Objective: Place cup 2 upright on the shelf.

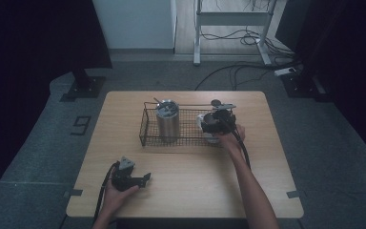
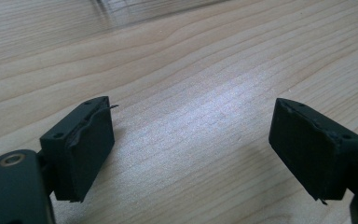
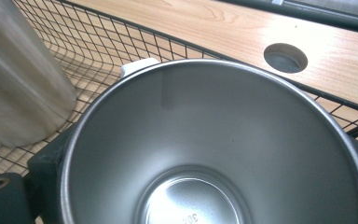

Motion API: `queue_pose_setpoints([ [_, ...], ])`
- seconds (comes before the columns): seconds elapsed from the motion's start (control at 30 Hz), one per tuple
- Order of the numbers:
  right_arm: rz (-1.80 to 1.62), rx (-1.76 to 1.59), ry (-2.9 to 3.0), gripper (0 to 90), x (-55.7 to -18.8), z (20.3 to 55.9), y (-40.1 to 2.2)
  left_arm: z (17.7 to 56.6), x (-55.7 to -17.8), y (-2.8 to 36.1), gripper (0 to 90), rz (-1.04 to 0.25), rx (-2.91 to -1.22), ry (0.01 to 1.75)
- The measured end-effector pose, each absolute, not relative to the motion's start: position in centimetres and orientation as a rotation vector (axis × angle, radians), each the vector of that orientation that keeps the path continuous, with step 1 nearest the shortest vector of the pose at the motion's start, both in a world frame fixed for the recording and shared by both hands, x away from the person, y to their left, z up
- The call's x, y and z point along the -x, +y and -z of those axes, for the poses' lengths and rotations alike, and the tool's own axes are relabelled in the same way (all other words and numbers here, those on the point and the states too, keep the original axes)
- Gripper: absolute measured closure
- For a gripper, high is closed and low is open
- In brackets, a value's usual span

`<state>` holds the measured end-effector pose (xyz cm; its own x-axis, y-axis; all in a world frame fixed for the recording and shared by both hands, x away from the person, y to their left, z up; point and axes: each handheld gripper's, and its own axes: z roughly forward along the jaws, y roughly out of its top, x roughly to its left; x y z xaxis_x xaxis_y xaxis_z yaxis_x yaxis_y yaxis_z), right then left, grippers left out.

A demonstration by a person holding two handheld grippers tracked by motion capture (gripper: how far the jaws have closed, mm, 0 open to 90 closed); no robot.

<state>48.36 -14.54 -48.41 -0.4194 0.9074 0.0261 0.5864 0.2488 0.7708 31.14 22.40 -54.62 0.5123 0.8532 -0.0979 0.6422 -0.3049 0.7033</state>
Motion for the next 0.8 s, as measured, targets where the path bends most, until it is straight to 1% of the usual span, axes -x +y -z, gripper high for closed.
queue_pose_setpoints([
  [0.43,-0.917,-1.349,2.136,6.1,-48.54,48.61,-13.96,54.63,-31.12,22.38,14.2,-0.385,-2.055,1.214],
  [0.8,-0.898,-1.393,2.169,5.9,-48.60,48.44,-14.38,54.64,-31.09,22.34,14.2,-0.387,-2.058,1.210],
])
